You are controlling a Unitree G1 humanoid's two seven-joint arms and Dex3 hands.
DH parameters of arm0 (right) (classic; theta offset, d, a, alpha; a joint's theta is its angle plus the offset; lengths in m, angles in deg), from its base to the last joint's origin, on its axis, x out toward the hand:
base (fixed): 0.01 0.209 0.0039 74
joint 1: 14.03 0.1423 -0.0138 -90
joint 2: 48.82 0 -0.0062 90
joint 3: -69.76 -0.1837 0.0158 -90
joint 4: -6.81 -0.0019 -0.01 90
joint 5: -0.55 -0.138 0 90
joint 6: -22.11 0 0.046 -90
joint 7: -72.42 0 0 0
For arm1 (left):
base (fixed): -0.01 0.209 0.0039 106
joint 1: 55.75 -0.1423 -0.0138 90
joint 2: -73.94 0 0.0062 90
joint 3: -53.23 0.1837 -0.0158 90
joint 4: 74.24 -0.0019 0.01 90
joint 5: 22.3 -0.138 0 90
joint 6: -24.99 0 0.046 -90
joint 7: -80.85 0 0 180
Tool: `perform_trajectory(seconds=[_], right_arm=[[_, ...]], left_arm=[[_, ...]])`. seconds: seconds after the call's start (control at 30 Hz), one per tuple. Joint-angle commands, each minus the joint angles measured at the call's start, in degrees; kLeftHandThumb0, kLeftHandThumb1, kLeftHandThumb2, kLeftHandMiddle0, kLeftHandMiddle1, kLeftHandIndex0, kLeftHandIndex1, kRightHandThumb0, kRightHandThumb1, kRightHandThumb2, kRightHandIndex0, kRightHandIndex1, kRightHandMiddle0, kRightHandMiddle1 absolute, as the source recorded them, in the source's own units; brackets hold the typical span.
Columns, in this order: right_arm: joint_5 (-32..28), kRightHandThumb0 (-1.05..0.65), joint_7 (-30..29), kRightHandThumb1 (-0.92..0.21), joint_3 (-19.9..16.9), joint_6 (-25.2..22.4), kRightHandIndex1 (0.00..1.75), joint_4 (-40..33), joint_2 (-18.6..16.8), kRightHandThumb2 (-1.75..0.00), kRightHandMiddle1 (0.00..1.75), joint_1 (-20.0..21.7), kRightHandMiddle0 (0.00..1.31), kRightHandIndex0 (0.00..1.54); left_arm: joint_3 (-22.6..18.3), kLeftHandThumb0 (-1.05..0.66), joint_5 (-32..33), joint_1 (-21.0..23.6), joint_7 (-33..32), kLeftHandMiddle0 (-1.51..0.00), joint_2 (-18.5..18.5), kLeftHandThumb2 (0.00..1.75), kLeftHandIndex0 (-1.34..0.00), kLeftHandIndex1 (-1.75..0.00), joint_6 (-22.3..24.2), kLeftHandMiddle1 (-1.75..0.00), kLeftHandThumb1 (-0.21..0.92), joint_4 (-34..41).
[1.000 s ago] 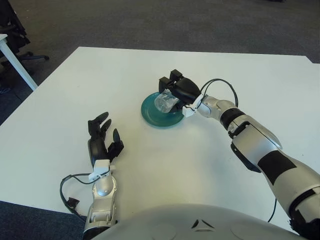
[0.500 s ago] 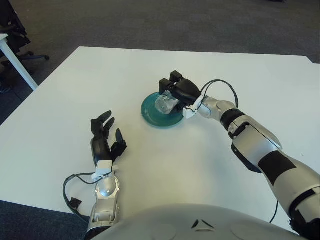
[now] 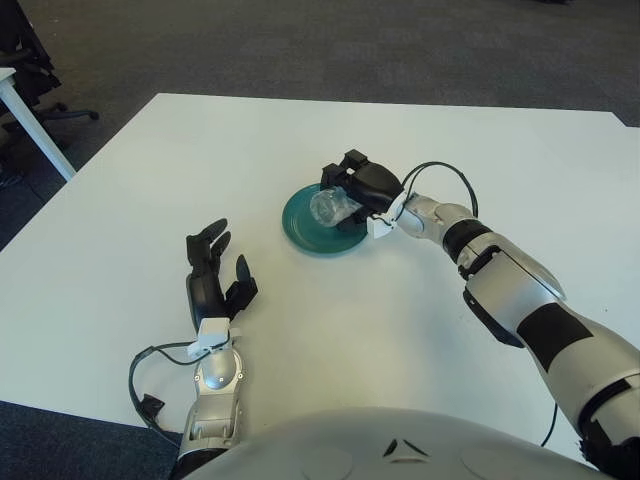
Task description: Put the bottle into the plate.
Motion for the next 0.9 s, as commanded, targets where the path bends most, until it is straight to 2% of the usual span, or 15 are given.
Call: perform_trajectory(seconds=[0.0,0.13,0.27,0.87], right_arm=[[-1.6,-1.04,1.4,-0.92,-1.1,0.8,0.05,-0.2,0.7,-0.69,0.41,0.0,0.0,0.04],[-2.4,-1.05,2.6,-0.92,-1.9,1.4,0.01,-0.2,0.8,-0.69,0.26,-0.1,0.0,0.01],[-2.9,-1.05,3.1,-0.92,-2.3,1.8,0.0,-0.2,0.9,-0.68,0.21,-0.1,0.0,0.0],[-3.2,-1.05,3.9,-0.92,-3.5,1.8,0.0,-0.1,0.9,-0.7,0.19,0.1,0.0,0.0]], left_arm=[[0.2,-0.81,-0.7,0.9,-0.6,-0.28,-0.1,0.77,-0.06,-1.09,-0.6,-0.58,0.92,-0.8],[0.2,-0.82,-0.9,1.3,-0.7,-0.28,-0.2,0.77,-0.06,-1.08,-0.7,-0.58,0.92,-1.2],[0.2,-0.82,-1.0,1.7,-0.8,-0.27,-0.2,0.77,-0.05,-1.08,-0.7,-0.59,0.92,-1.8],[0.1,-0.82,-1.6,3.5,-1.5,-0.25,0.1,0.78,-0.04,-1.08,-0.6,-0.59,0.92,-3.4]])
